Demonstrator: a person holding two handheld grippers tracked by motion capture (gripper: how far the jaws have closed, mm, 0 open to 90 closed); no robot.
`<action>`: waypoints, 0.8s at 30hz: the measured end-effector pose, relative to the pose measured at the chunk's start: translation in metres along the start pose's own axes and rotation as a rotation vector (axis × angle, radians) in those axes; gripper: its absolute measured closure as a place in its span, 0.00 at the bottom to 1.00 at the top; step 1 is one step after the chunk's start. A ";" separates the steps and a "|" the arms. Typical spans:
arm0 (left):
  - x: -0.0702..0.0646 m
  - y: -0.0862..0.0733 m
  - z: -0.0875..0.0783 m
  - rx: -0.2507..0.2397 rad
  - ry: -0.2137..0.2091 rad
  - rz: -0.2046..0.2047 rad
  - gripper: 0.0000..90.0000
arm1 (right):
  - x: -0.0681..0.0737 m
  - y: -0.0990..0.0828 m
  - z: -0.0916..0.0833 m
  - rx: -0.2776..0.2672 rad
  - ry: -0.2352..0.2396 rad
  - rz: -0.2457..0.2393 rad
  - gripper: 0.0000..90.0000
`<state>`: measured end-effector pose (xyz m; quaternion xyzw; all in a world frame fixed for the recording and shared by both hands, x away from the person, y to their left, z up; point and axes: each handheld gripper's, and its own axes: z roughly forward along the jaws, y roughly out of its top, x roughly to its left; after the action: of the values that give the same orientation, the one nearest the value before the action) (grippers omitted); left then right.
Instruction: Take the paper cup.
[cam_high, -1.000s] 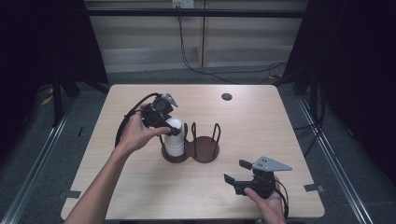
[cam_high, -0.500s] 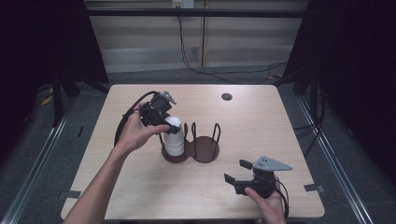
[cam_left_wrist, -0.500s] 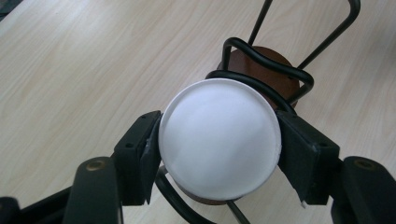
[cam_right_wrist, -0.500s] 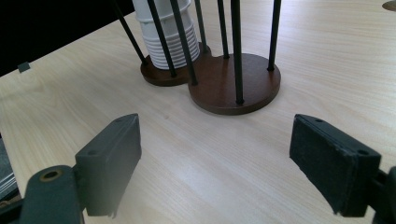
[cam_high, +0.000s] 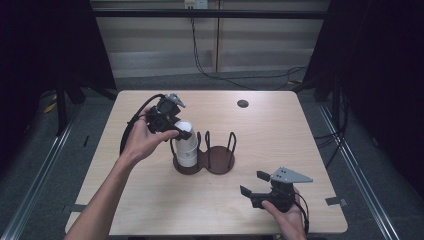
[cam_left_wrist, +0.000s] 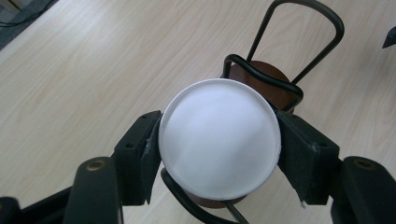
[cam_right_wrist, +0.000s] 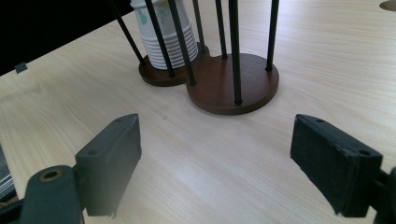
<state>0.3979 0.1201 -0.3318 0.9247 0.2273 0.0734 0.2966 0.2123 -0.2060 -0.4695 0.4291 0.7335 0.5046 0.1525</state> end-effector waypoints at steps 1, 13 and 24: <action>0.000 0.000 -0.001 -0.004 -0.001 -0.002 0.39 | 0.001 0.000 0.000 -0.001 -0.001 0.001 0.18; 0.001 -0.001 -0.013 -0.061 -0.004 0.004 0.40 | 0.001 -0.001 -0.001 -0.002 0.003 0.002 0.18; 0.002 -0.003 -0.027 -0.142 0.000 -0.019 0.40 | 0.000 -0.001 0.000 -0.001 0.004 0.005 0.18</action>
<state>0.3915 0.1372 -0.3110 0.8992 0.2302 0.0866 0.3620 0.2118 -0.2058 -0.4699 0.4298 0.7326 0.5060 0.1501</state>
